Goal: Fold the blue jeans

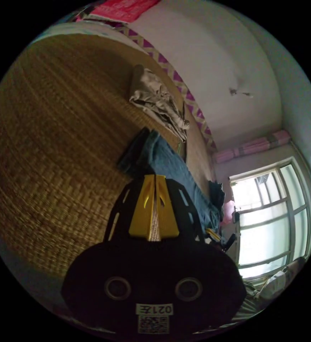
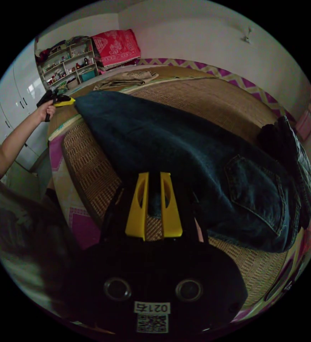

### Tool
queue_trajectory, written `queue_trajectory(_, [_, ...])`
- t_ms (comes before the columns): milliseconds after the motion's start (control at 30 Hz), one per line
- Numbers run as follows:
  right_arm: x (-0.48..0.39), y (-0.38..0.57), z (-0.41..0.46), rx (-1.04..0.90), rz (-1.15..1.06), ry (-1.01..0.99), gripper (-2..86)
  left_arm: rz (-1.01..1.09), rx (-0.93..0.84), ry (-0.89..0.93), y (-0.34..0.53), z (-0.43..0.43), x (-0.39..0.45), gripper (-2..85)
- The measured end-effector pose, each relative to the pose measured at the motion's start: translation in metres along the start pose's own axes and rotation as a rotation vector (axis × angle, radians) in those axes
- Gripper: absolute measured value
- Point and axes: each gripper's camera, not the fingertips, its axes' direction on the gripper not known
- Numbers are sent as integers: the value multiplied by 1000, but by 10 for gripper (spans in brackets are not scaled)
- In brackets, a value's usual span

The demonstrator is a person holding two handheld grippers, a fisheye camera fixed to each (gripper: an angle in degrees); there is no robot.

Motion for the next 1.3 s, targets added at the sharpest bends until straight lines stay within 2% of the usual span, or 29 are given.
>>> queue_trajectory(167, [5, 6, -6, -3, -1, 3, 59, 24, -1, -17, 5, 17, -10, -9])
queue_trajectory(267, [10, 10, -10, -3, 11, -8, 59, -43, -48, -26, 10, 38, -33, -8])
queue_trajectory(400, [19, 16, -19, -36, 30, -56, 61, -52, 34, 26, 27, 42, -46, 2])
queue_trajectory(533, [21, 24, -34, -49, 43, -55, 67, -97, 57, -15, 49, 49, -54, 78])
queue_trajectory(633, [22, 34, -36, -24, 53, -23, 69, -132, 77, 51, 65, 71, -60, 101])
queue_trajectory(767, [28, 44, -42, -4, 78, -16, 71, -136, 74, -19, 77, 107, -58, 126])
queue_trajectory(867, [36, 52, -48, 7, 93, -31, 71, -115, 77, -89, 84, 138, -57, 112])
queue_trajectory(1033, [46, 69, -59, 34, 119, -45, 71, -151, 117, -106, 104, 185, -71, 53])
queue_trajectory(1133, [53, 78, -65, 48, 131, -55, 66, -190, 165, -19, 125, 207, -81, 4])
queue_trajectory(1200, [64, 86, -72, 61, 150, -93, 51, -137, 219, 76, 144, 216, -74, -5])
queue_trajectory(1300, [80, 104, -93, 124, 178, -140, 12, 17, 249, 79, 168, 227, -35, -8])
